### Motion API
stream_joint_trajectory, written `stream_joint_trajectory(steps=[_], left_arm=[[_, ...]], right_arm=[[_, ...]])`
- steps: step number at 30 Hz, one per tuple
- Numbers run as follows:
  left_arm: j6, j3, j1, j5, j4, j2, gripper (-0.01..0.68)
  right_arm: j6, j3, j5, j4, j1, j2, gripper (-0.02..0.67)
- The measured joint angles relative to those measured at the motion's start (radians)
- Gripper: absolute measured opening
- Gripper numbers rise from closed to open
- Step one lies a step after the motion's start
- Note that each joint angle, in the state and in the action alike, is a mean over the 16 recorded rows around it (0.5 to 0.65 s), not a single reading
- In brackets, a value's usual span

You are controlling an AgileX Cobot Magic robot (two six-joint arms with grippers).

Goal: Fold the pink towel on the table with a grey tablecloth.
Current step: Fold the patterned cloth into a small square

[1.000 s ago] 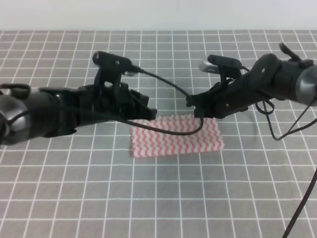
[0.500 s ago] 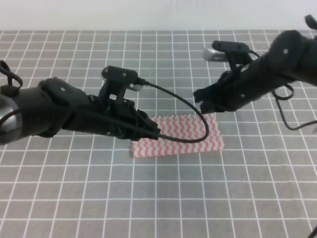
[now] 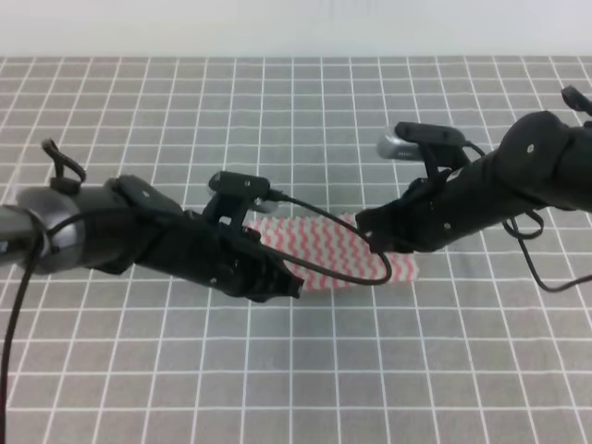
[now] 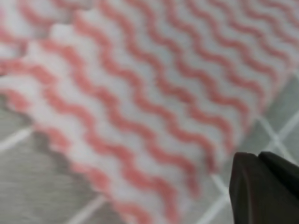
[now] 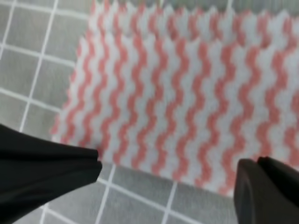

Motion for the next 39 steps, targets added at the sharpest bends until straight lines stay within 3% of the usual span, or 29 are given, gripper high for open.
stream_joint_trajectory(steps=[18, 30, 39], left_arm=[[0.043, -0.002, 0.000, -0.169, -0.001, 0.056, -0.002], [0.056, -0.010, 0.000, -0.147, 0.035, 0.006, -0.002], [0.043, -0.011, 0.000, -0.107, 0.075, 0.000, -0.002]], right_arm=[[-0.047, 0.007, -0.035, 0.085, 0.013, 0.040, -0.015], [-0.160, 0.006, -0.020, 0.216, 0.015, 0.057, -0.015], [-0.176, 0.006, -0.022, 0.236, 0.016, 0.097, -0.015]])
